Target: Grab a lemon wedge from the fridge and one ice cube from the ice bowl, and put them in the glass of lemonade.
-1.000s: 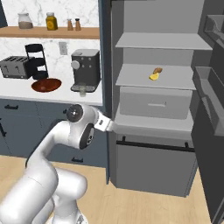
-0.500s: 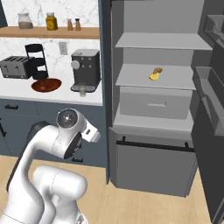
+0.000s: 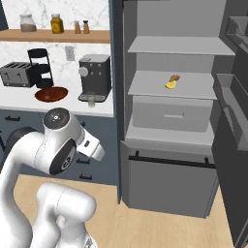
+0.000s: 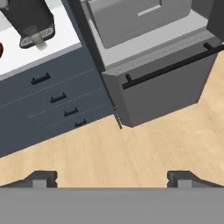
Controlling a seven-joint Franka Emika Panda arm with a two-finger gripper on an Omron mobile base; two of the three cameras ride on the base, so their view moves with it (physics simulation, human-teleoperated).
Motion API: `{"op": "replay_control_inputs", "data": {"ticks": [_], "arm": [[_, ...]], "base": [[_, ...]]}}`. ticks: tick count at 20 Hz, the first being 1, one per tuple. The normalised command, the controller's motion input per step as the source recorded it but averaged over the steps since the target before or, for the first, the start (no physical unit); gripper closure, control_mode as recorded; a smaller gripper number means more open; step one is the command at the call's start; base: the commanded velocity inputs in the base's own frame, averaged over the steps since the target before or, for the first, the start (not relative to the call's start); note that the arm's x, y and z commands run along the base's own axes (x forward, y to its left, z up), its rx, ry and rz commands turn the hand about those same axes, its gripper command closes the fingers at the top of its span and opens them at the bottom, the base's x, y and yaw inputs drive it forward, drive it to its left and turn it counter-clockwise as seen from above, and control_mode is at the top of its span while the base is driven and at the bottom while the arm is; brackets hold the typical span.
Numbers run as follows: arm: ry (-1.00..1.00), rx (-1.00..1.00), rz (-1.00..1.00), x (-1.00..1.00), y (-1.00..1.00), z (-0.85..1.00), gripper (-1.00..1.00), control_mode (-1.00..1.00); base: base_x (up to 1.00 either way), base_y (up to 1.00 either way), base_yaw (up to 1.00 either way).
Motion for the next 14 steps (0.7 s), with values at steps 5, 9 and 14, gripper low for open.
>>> {"op": "replay_control_inputs", "data": {"ticks": [5,9,14], "arm": [[0.00,-0.05,0.00,-0.52,0.01,0.00,-1.00,-1.00],[0.00,0.00,0.00,-0.48,0.00,0.00,-1.00,-1.00],[-0.04,0.00,0.00,-0.45,0.00,0.00,-1.00,1.00]], "base": [[0.00,0.00,0.00],[0.00,0.00,0.00],[-0.11,0.00,0.00]]}}
